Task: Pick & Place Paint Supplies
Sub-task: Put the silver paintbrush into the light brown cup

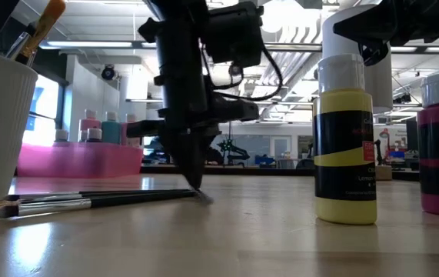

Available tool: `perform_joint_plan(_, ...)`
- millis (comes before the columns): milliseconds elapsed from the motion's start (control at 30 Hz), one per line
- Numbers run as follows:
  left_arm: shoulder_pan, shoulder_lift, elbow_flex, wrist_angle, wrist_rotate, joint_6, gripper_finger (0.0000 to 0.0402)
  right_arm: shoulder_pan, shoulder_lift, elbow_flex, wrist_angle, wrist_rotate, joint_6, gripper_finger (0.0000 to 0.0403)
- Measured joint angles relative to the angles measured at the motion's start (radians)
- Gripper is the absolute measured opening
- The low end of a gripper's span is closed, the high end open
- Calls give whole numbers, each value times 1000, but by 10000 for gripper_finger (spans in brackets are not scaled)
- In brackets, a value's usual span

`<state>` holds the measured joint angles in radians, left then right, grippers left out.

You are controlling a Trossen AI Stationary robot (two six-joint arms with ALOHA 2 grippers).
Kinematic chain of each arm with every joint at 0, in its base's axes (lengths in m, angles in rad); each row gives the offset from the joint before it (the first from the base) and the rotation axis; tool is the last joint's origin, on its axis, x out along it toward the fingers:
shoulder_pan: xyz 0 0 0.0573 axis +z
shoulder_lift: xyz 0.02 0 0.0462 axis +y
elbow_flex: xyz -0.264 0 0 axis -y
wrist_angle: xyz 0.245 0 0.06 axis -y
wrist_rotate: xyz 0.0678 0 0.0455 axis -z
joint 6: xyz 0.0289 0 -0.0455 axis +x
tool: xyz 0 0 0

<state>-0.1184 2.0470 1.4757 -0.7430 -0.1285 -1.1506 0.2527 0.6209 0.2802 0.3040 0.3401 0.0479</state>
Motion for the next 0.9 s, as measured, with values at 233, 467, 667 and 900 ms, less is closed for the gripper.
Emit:
perform_joint_plan(233, 0, -1, 129, -19, -43, 156, 0, 0, 0, 0, -1, 0, 0, 3)
perform_joint_plan(467, 0, -3, 252, -76, -82, 282, 0, 0, 0, 0, -2, -2, 0, 3)
perform_joint_plan(667, 1, -4, 325, -173, -173, 311, 0, 0, 0, 0, -2, -2, 0, 3)
perform_joint_plan(900, 0, -5, 367, -276, -303, 361, 0, 0, 0, 0, -9, -2, 0, 3)
